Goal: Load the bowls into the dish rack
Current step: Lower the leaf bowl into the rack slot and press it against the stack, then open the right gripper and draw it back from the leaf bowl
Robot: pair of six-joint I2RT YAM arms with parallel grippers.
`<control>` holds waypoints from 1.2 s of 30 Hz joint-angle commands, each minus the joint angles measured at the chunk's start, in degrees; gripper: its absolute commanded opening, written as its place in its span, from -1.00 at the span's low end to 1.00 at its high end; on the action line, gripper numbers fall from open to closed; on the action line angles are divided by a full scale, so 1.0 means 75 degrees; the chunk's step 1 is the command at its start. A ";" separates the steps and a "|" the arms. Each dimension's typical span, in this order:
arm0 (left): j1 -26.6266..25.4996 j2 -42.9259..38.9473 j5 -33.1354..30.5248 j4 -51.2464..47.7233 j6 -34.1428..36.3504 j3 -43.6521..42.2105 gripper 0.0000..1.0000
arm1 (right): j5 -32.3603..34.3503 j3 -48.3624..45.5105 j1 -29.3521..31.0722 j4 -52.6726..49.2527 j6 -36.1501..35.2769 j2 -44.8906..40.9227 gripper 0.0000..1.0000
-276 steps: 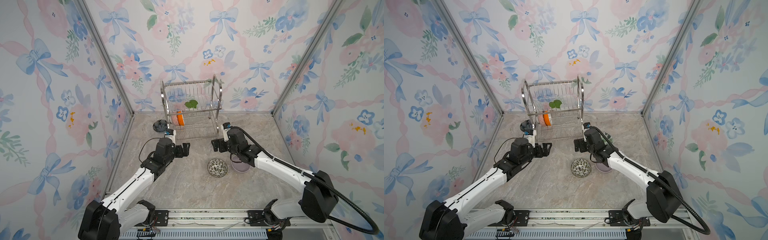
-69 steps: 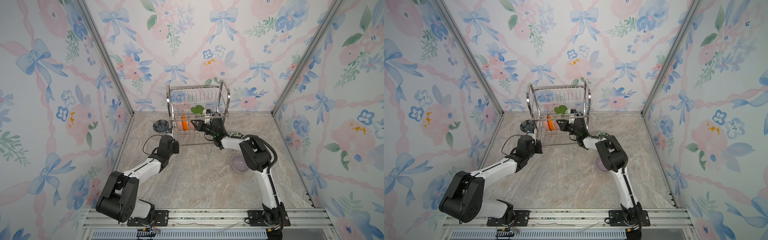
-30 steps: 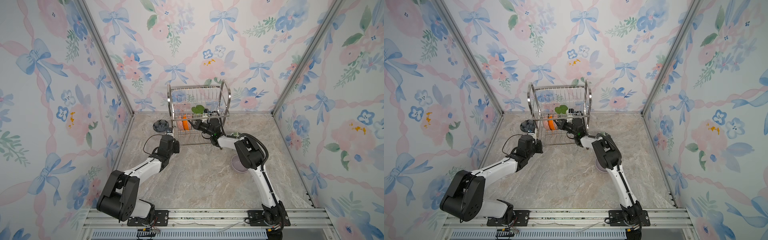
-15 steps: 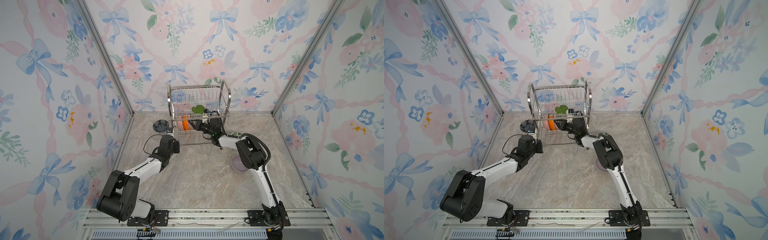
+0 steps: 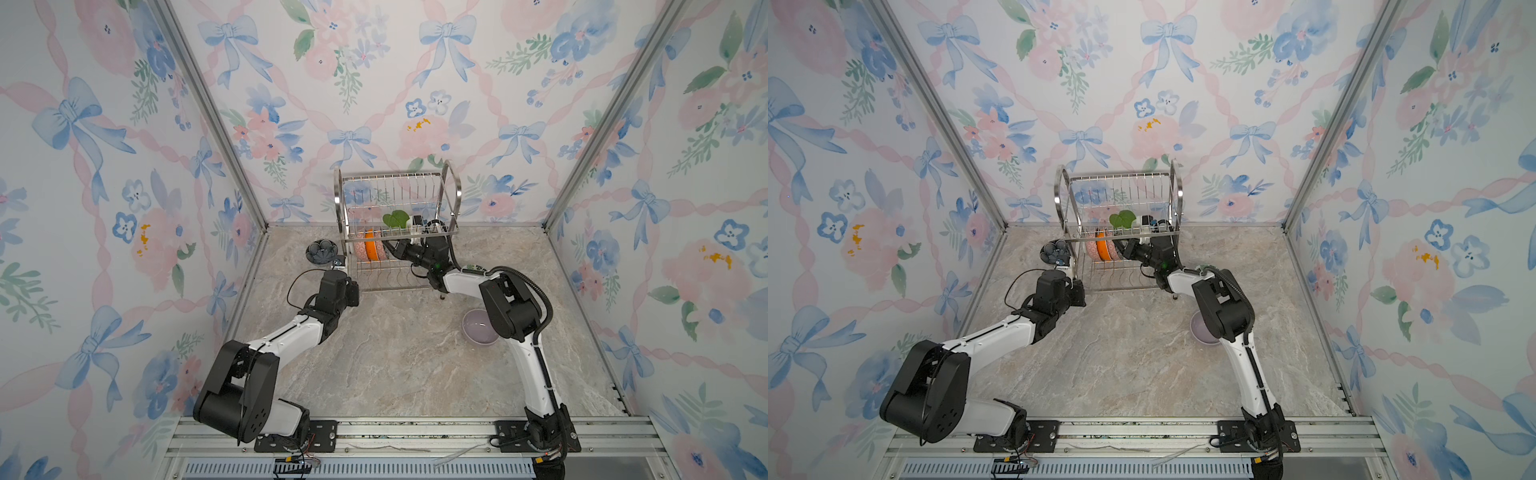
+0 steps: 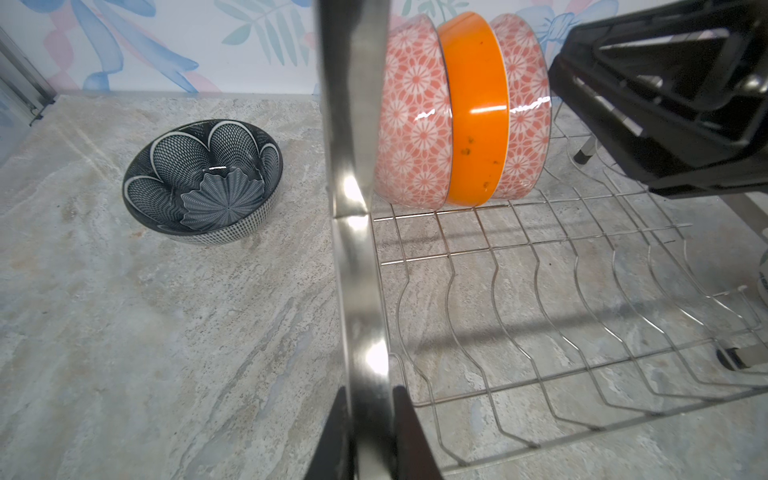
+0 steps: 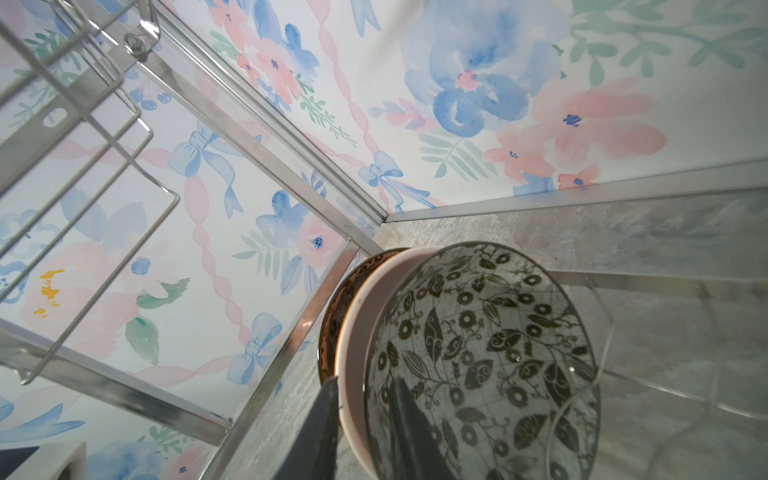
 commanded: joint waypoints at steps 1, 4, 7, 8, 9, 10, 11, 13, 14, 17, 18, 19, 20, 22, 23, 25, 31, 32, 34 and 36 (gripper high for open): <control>-0.0065 0.0137 -0.0067 -0.0676 0.0614 0.0022 -1.00 | 0.0107 -0.0323 -0.0041 0.0350 -0.0288 -0.0571 -0.50; -0.0074 0.0189 -0.0027 -0.0708 0.0543 0.0081 -1.00 | 0.0260 -0.0627 -0.0027 0.0365 -0.0299 -0.0746 -0.50; -0.0078 0.0232 -0.0015 -0.0752 0.0485 0.0125 -1.00 | 0.0284 -0.0943 -0.0005 0.0545 -0.0259 -0.0893 -0.49; -0.0089 0.0234 -0.0021 -0.0758 0.0462 0.0139 -1.00 | 0.0296 -0.1063 0.0006 0.0638 -0.0232 -0.0959 -0.49; -0.0110 0.0235 -0.0015 -0.0778 0.0460 0.0145 -1.00 | 0.0295 -0.1175 0.0019 0.0734 -0.0206 -0.0998 -0.49; -0.0121 0.0239 -0.0040 -0.0781 0.0458 0.0142 -1.00 | 0.0315 -0.1257 0.0031 0.0810 -0.0180 -0.1044 -0.49; -0.0150 0.0233 -0.0063 -0.0786 0.0455 0.0162 -1.00 | 0.0290 -0.1343 0.0051 0.0844 -0.0167 -0.1091 -0.49; -0.0191 0.0231 -0.0097 -0.0803 0.0449 0.0163 -1.00 | 0.0263 -0.1463 0.0088 0.0887 -0.0165 -0.1162 -0.49; -0.0214 0.0228 -0.0118 -0.0817 0.0447 0.0164 -1.00 | 0.0241 -0.1519 0.0121 0.0919 -0.0158 -0.1211 -0.49; -0.0258 0.0234 -0.0206 -0.0817 0.0384 0.0186 -1.00 | 0.0259 -0.1798 0.0200 0.0997 -0.0218 -0.1395 -0.48; -0.0271 0.0238 -0.0225 -0.0817 0.0357 0.0187 -1.00 | 0.0276 -0.1908 0.0218 0.1050 -0.0230 -0.1473 -0.48; -0.0273 0.0234 -0.0237 -0.0817 0.0343 0.0198 -1.00 | 0.0284 -0.1992 0.0240 0.1079 -0.0233 -0.1543 -0.48; -0.0277 0.0235 -0.0232 -0.0817 0.0320 0.0210 -1.00 | 0.0285 -0.2080 0.0262 0.1095 -0.0246 -0.1612 -0.48; -0.0294 0.0243 -0.0232 -0.0828 0.0253 0.0244 -1.00 | 0.0284 -0.2255 0.0289 0.1119 -0.0293 -0.1739 -0.47; -0.0303 0.0248 -0.0240 -0.0840 0.0218 0.0257 -1.00 | 0.0283 -0.2339 0.0306 0.1113 -0.0304 -0.1805 -0.47; -0.0329 0.0249 -0.0238 -0.0841 0.0160 0.0280 -1.00 | 0.0294 -0.2516 0.0318 0.1176 -0.0312 -0.1899 -0.47; -0.0366 0.0240 -0.0333 -0.0840 0.0039 0.0258 -1.00 | 0.0285 -0.3096 0.0365 0.1390 -0.0300 -0.2212 -0.46; -0.0374 0.0241 -0.0329 -0.0840 0.0017 0.0257 -1.00 | 0.0284 -0.3207 0.0371 0.1414 -0.0316 -0.2282 -0.46; -0.0368 0.0234 -0.0320 -0.0852 -0.0025 0.0269 -1.00 | 0.0282 -0.3418 0.0383 0.1441 -0.0363 -0.2434 -0.45; -0.0373 0.0279 -0.0312 -0.0869 -0.0061 0.0312 -1.00 | 0.0318 -0.3650 0.0395 0.1441 -0.0421 -0.2625 -0.45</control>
